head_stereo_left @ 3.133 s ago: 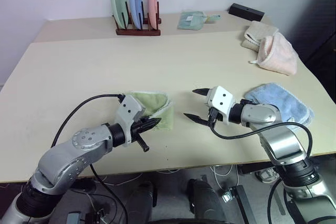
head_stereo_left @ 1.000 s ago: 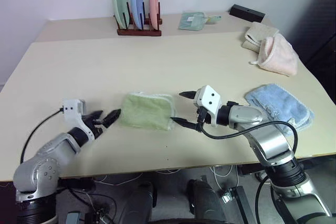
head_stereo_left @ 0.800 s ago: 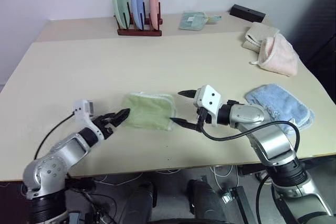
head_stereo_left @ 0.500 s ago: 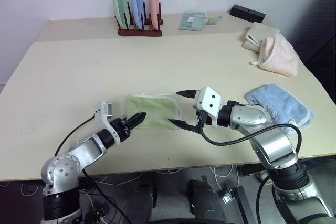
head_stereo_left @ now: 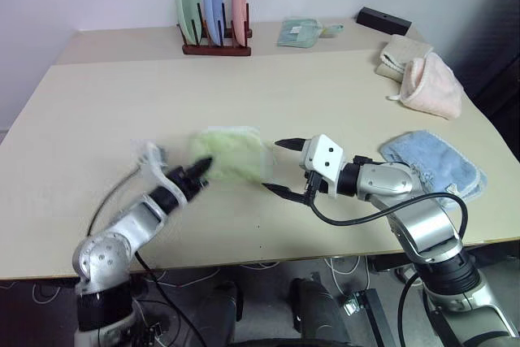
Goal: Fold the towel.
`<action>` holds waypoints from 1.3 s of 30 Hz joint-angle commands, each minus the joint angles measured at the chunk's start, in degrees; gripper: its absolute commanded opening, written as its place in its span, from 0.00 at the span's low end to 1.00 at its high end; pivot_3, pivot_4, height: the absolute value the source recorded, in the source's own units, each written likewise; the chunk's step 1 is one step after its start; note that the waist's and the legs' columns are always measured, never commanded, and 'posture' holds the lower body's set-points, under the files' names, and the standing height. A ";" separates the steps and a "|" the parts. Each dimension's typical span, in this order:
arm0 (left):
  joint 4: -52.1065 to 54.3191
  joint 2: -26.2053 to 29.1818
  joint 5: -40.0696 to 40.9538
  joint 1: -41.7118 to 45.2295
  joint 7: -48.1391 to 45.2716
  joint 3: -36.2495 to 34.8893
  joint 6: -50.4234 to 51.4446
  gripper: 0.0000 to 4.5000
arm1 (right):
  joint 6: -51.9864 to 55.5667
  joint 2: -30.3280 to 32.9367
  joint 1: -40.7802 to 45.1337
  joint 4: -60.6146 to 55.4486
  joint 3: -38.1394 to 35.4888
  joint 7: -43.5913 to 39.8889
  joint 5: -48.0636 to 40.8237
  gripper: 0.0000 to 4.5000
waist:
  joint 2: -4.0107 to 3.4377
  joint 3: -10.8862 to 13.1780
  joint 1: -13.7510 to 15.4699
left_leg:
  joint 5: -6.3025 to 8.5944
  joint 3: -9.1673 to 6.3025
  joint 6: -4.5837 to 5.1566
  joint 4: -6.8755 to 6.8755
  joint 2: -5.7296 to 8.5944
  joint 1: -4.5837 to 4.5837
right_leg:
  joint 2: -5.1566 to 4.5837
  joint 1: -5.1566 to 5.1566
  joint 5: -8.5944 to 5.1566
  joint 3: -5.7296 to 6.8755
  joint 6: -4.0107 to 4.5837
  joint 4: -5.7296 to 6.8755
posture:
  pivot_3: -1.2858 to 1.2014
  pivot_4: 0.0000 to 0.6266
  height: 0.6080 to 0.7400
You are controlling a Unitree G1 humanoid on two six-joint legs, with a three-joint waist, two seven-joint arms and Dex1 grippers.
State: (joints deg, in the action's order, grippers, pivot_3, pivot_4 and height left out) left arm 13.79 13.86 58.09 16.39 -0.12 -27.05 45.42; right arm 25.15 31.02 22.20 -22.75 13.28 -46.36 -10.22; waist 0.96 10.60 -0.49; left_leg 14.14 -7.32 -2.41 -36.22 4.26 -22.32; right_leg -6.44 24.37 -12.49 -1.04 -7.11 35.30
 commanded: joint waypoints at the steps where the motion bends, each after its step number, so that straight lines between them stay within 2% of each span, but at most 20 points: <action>1: -5.44 3.03 -4.71 4.31 6.01 -9.19 -10.66 0.00 | -1.36 0.33 0.66 -1.73 -0.69 0.01 0.02 1.00 | 0.00 0.00 -0.35 | 0.00 0.04 0.00 0.03 0.00 0.01 | 0.00 0.03 0.00 -0.01 -0.01 0.00 | 0.52 0.24 1.00; 6: -16.16 5.14 -9.93 6.19 14.34 -19.06 -22.30 0.00 | -2.01 0.17 0.58 -1.25 -0.38 -0.13 0.28 1.00 | 0.00 0.00 -0.22 | 0.01 0.06 0.00 0.08 0.01 0.00 | -0.01 0.06 0.01 -0.04 -0.03 -0.08 | 0.52 0.24 1.00; 9: -17.67 2.65 -8.88 4.29 17.70 -21.93 -23.93 0.00 | -2.41 0.15 0.33 -0.99 -0.34 -0.08 0.55 1.00 | 0.06 -0.03 0.01 | 0.01 0.06 0.00 0.05 0.02 -0.01 | -0.03 0.05 0.06 -0.04 -0.11 -0.10 | 0.52 0.24 1.00; 12: -14.13 -1.09 -7.48 -0.07 19.41 -22.02 -23.15 0.00 | -2.68 0.52 -0.34 -0.79 -0.55 -0.05 0.73 1.00 | 0.26 -0.10 0.71 | 0.01 0.01 0.01 -0.02 0.03 -0.05 | -0.03 0.00 0.08 -0.02 -0.14 -0.10 | 0.52 0.24 1.00; 15: -9.76 -3.37 -6.99 -3.81 20.06 -20.55 -21.94 0.22 | -3.27 0.99 -0.83 -0.42 -0.31 -0.27 1.29 1.00 | 0.47 -0.15 1.21 | 0.01 0.01 0.01 -0.05 0.02 -0.05 | -0.02 -0.02 0.08 -0.02 -0.14 -0.10 | 0.52 0.24 1.00; 20: -4.23 -5.74 -3.35 -6.76 23.16 -21.50 -22.29 0.80 | -4.04 0.88 -0.62 0.69 -0.11 -0.77 1.59 1.00 | 0.48 -0.16 1.18 | 0.01 0.04 0.00 -0.05 0.01 -0.03 | -0.02 -0.02 0.08 -0.02 -0.14 -0.09 | 0.52 0.24 1.00; 22: -2.57 -5.59 -2.41 -7.82 24.06 -22.02 -22.70 0.99 | -4.27 0.97 -0.67 0.89 -0.26 -1.23 1.41 1.00 | 0.47 -0.16 1.10 | 0.01 0.05 0.00 -0.04 0.01 -0.03 | -0.01 -0.02 0.08 -0.03 -0.13 -0.09 | 0.52 0.24 1.00; 24: -0.58 -4.96 -1.86 -9.06 24.80 -22.86 -23.53 0.99 | -4.33 1.07 -0.62 1.13 -0.66 -1.67 1.01 1.00 | 0.47 -0.16 1.00 | 0.01 0.06 0.00 -0.02 0.01 -0.01 | 0.00 -0.01 0.08 -0.03 -0.13 -0.09 | 0.52 0.24 1.00; 28: 2.97 2.97 -3.91 -12.39 22.60 -25.99 -25.26 0.99 | -3.35 0.99 0.53 3.06 -3.20 -1.70 -0.68 1.00 | 0.67 -0.15 0.87 | 0.01 0.04 0.00 0.00 -0.06 -0.01 | 0.11 0.00 0.08 -0.03 -0.10 -0.08 | 0.52 0.24 1.00; 29: 3.57 4.66 -4.66 -13.11 21.76 -25.36 -24.89 0.99 | -3.40 1.11 0.69 3.66 -3.85 -1.69 -0.99 1.00 | 0.66 -0.15 0.95 | 0.01 0.01 0.00 0.00 -0.09 -0.01 | 0.16 0.00 0.10 -0.03 -0.06 -0.09 | 0.52 0.24 1.00; 30: 4.74 8.71 -7.01 -14.47 18.25 -22.62 -23.38 0.99 | -3.17 0.96 1.24 5.04 -5.06 -1.10 -1.34 1.00 | 0.66 -0.15 1.11 | 0.01 0.04 0.00 -0.01 -0.09 -0.01 | 0.15 0.00 0.09 -0.05 -0.05 -0.10 | 0.52 0.24 1.00; 33: 9.18 20.15 -14.89 -18.38 5.87 -11.05 -20.52 0.99 | -3.04 0.23 2.76 9.82 -9.07 1.87 -1.76 1.00 | 0.68 -0.14 1.63 | 0.01 0.03 -0.01 -0.03 -0.03 -0.03 | 0.13 -0.10 -0.01 -0.03 0.15 -0.15 | 0.52 0.24 1.00; 34: 10.40 22.42 -16.90 -19.07 2.68 -7.39 -20.52 0.99 | -3.20 0.01 3.11 11.36 -10.26 3.02 -1.70 1.00 | 0.68 -0.15 1.90 | 0.01 0.03 -0.01 -0.05 0.00 -0.02 | 0.08 -0.11 -0.02 -0.04 0.16 -0.16 | 0.52 0.24 1.00; 39: 13.69 26.56 -26.47 -17.05 -8.99 11.53 -22.41 0.99 | -2.37 -0.18 1.77 16.62 -15.46 6.91 -2.52 1.00 | 0.51 -0.19 1.31 | 0.02 0.18 0.02 0.09 0.00 0.02 | 0.01 -0.07 -0.01 -0.09 0.16 -0.21 | 0.52 0.24 1.00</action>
State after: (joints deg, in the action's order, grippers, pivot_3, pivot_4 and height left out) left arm 25.61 38.97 35.51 -1.55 -5.10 -20.23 24.44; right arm 22.58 31.15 24.57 -6.52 0.65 -40.96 -11.63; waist 1.47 10.42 0.82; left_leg 14.16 -7.14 -2.39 -36.10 4.25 -22.31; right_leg -6.42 24.35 -12.46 -1.12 -7.02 35.13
